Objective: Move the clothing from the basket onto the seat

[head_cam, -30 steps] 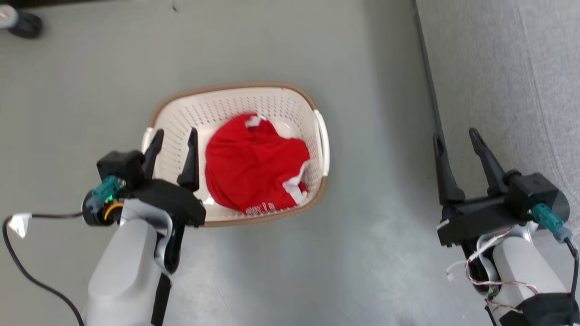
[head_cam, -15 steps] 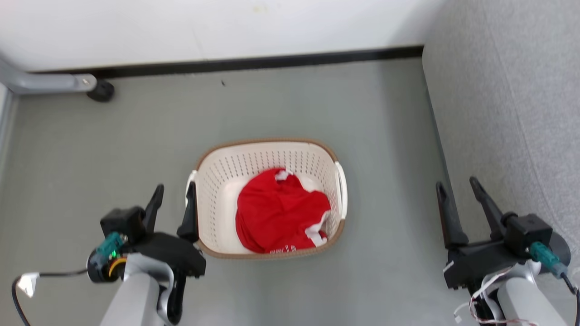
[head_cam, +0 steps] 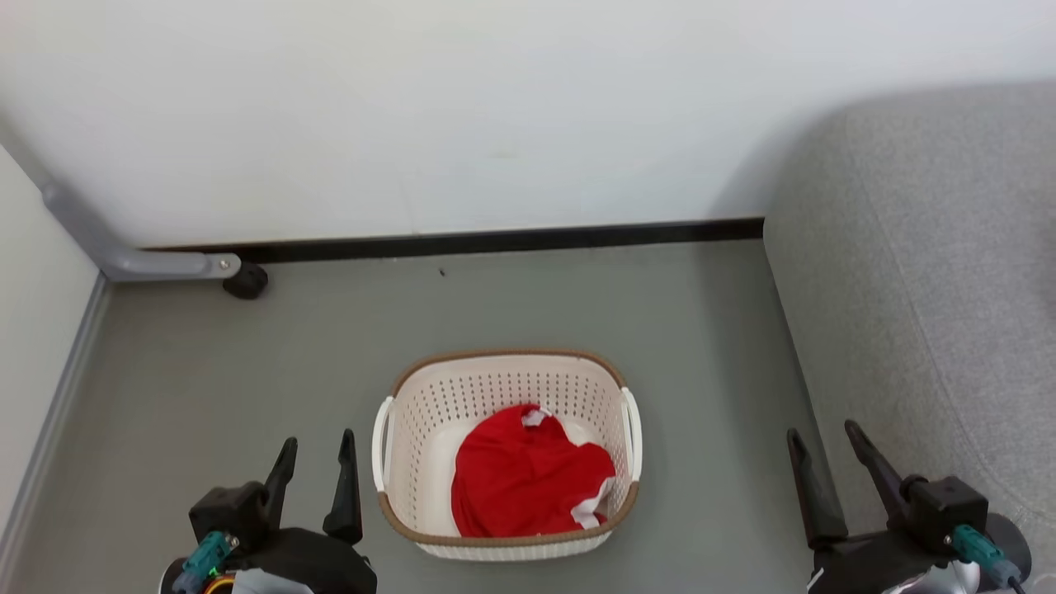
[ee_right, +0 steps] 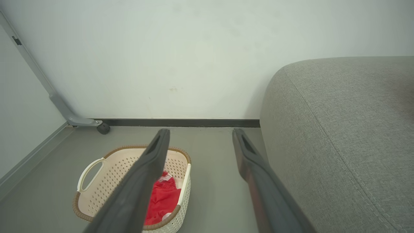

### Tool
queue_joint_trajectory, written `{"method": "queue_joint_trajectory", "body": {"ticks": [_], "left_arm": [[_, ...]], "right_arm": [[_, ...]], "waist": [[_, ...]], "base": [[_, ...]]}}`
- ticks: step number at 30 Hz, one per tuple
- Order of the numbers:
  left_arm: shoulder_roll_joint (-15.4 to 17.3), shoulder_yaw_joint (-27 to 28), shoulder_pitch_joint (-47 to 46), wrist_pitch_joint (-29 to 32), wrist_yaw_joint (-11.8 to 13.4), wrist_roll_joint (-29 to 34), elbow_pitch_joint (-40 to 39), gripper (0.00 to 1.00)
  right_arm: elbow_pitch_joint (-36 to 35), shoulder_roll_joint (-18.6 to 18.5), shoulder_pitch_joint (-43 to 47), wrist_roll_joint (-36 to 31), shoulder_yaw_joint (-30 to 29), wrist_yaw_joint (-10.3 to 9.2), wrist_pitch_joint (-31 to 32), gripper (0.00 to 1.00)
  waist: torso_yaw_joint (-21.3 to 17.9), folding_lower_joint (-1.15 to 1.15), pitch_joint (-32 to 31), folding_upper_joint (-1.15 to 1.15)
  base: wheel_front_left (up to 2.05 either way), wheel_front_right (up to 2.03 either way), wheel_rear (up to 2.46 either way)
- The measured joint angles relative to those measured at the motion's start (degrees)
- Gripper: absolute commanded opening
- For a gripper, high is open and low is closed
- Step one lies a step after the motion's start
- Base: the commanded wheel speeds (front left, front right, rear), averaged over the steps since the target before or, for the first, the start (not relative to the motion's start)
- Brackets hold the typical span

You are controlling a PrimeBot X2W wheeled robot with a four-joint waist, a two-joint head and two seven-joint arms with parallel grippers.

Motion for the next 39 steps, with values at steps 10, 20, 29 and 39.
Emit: {"method": "queue_joint_trajectory", "body": {"ticks": [10, 20, 29, 39], "left_arm": [[0.01, 0.66, 5.41, 0.00, 1.49, 2.03, -7.05, 1.00], [0.00, 1.11, 7.28, 0.00, 1.97, 2.91, -11.79, 1.00], [0.37, 0.67, 8.15, 0.00, 1.98, 4.63, -15.10, 1.00], [2.00, -1.19, 3.55, 0.19, 2.42, 7.53, -16.71, 1.00]], "right_arm": [[-2.00, 0.60, 3.37, -0.11, 0.14, 0.43, 0.00, 1.00], [-3.44, 0.90, 3.80, -0.86, 0.02, 0.51, 0.00, 1.00], [-5.67, 1.54, 4.73, -1.04, 0.46, 0.92, 0.00, 1.00], [-7.51, 2.69, 3.53, -1.87, 2.46, 0.91, 0.00, 1.00]], "waist": [[0.05, 0.01, -5.11, 0.01], [-0.41, 0.01, -5.12, 0.01], [-1.24, 0.01, -2.31, 0.02], [-3.23, 0.02, 4.45, 0.02]], "base": [[0.00, 0.00, 0.00], [0.00, 0.00, 0.00], [0.00, 0.00, 0.00], [0.00, 0.00, 0.00]]}}
